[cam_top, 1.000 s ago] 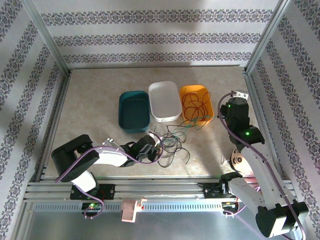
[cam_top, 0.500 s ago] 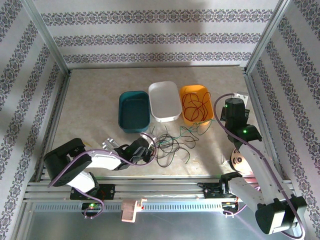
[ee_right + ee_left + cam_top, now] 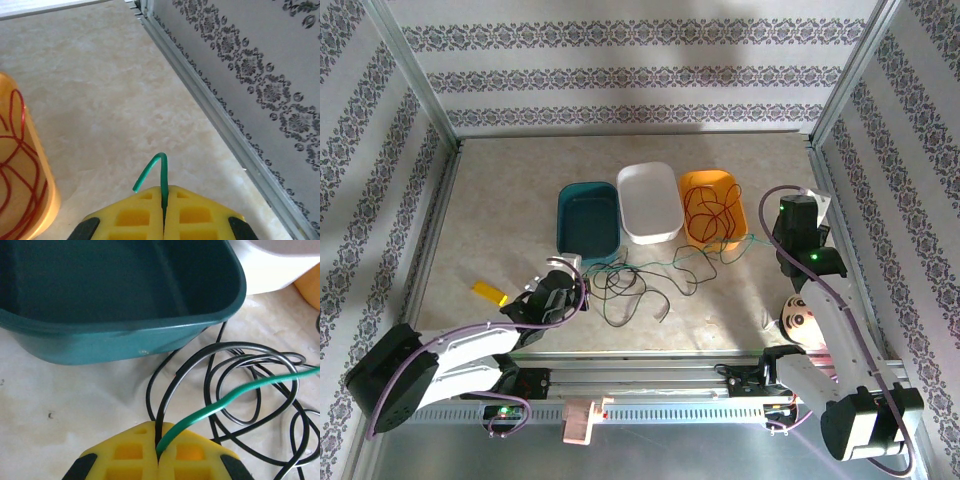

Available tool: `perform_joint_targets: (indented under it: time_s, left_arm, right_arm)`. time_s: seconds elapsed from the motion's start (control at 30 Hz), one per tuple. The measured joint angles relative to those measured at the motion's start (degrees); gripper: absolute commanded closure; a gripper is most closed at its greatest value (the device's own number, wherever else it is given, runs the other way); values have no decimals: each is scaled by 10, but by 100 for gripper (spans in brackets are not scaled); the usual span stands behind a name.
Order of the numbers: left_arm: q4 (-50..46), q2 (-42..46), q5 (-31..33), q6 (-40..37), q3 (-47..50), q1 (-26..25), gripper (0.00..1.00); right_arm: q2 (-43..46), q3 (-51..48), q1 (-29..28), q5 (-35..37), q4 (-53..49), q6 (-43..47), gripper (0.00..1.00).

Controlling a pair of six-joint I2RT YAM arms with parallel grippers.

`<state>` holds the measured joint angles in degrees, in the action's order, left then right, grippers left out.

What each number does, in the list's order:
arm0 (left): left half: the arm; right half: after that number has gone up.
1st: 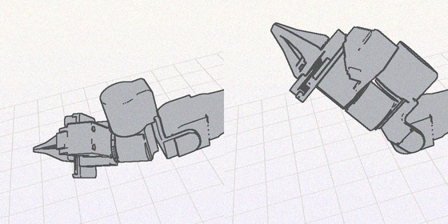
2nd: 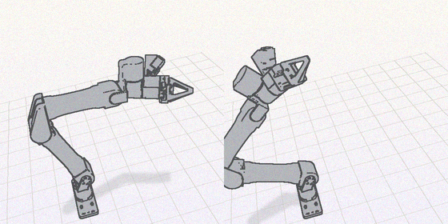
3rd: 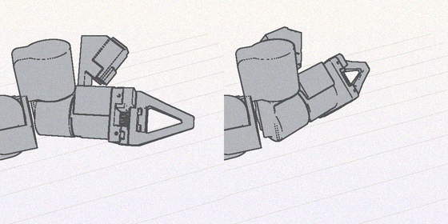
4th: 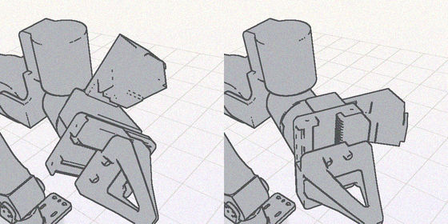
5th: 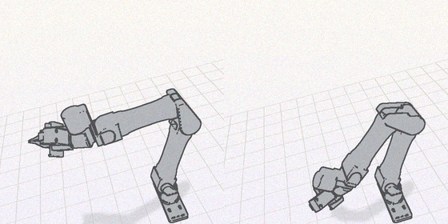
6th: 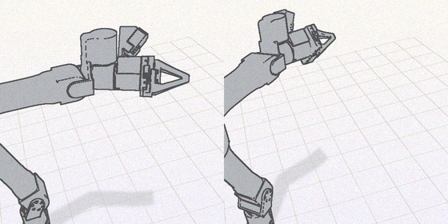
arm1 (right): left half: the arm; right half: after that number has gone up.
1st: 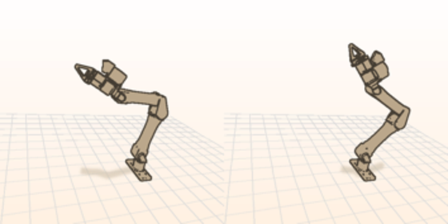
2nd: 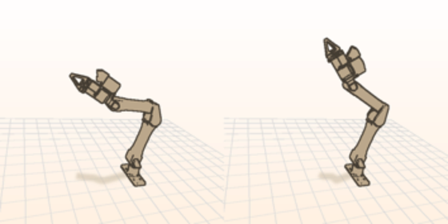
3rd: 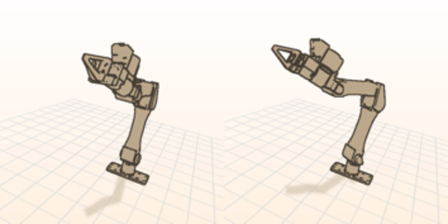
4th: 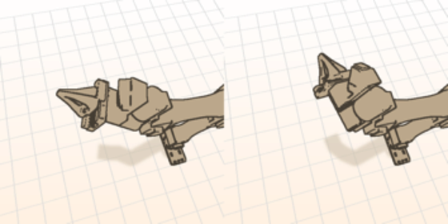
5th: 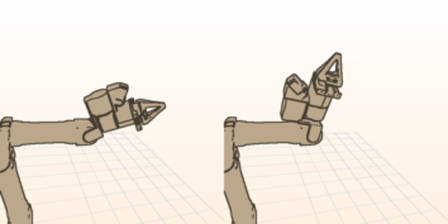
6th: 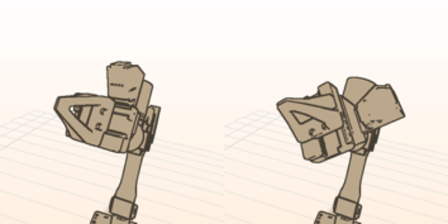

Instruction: Untangle the cables

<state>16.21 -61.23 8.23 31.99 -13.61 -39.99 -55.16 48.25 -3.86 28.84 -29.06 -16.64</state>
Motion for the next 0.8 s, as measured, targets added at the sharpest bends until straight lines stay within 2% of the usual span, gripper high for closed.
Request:
perform_joint_targets:
  time_s: [0.13,0.2,0.3,0.37,0.4,0.63,0.73,0.8]
  left_arm:
    - [-26,-7,-12,-17,-20,0,100]
    - [-41,-28,-31,-37,-49,0,81]
    - [-54,-68,-71,-68,-103,0,38]
    - [-57,-89,-102,-87,-139,0,21]
    - [-58,-95,-114,-95,-151,0,17]
    - [-96,-148,-186,-158,-266,-25,14]
    - [-105,-193,-213,-186,-323,-49,26]
    - [-106,-220,-232,-200,-349,-59,27]
  right_arm:
    - [0,0,0,-32,1,-9,100]
    - [0,0,-2,-59,4,-11,100]
    - [-2,0,-27,-99,19,-15,100]
    - [-6,-2,-57,-123,30,-21,100]
    - [-8,-5,-69,-130,34,-25,100]
    - [-30,-19,-150,-163,45,-75,100]
    - [-41,-19,-174,-170,51,-98,100]
    - [-47,-18,-181,-178,54,-112,100]
